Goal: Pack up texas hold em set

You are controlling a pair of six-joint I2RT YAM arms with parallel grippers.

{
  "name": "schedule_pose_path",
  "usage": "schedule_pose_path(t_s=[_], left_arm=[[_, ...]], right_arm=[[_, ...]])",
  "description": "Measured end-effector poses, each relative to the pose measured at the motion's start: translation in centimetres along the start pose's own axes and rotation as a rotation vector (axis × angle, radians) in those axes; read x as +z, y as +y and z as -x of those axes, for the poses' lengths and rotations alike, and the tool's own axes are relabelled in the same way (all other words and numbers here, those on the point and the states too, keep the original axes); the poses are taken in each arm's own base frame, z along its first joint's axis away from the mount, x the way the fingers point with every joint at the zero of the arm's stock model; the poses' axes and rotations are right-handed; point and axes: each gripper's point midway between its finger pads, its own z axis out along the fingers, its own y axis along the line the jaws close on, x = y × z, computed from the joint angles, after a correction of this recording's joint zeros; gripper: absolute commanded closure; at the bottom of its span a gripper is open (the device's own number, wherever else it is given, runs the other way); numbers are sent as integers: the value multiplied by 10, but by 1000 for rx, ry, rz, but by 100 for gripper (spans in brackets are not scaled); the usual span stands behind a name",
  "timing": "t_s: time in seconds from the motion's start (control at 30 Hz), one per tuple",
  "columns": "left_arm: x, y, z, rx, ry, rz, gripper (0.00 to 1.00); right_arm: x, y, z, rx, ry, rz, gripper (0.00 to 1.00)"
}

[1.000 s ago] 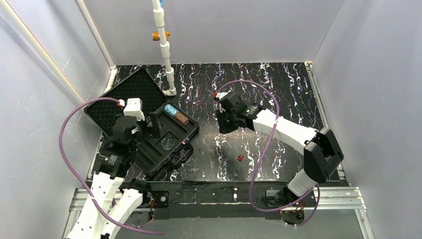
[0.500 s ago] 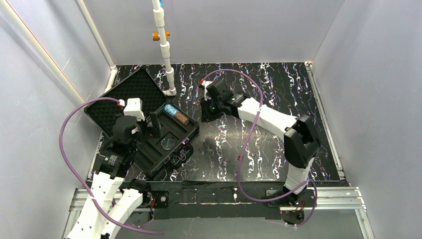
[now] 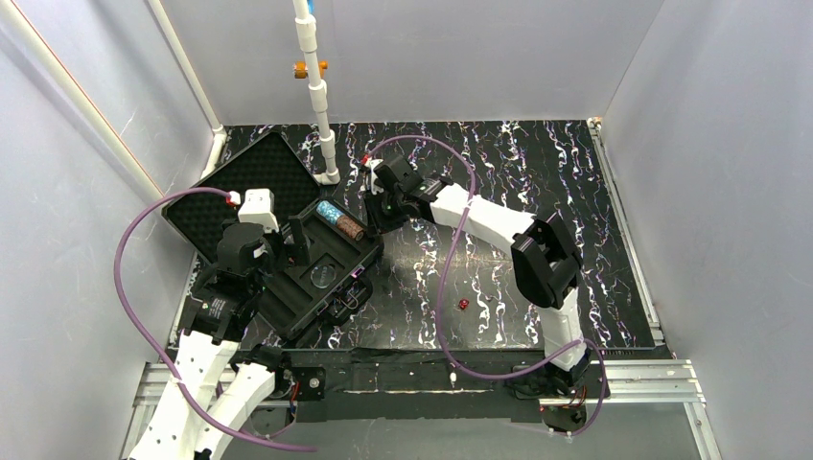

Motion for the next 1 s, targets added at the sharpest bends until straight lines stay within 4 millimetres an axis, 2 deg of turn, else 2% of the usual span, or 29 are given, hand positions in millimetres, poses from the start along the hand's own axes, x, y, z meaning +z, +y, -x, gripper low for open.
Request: schedule_pose_path(t_s=[0.27,0.47,0.6,0.87,1.0], left_arm=[[0,0,0,0,0,0,7],[0,0,0,0,0,0,7],[0,0,0,0,0,1,7],[0,0,0,0,0,0,7],[0,0,0,0,1,1,7]], right_arm=[[13,6,-6,2,21,13,89],[26,1,-16,12,52,3,88],[29,3,-14,10,50,5,87],[34,4,-10,8,42,8,79],[37,3,-11,9,47,4,71]])
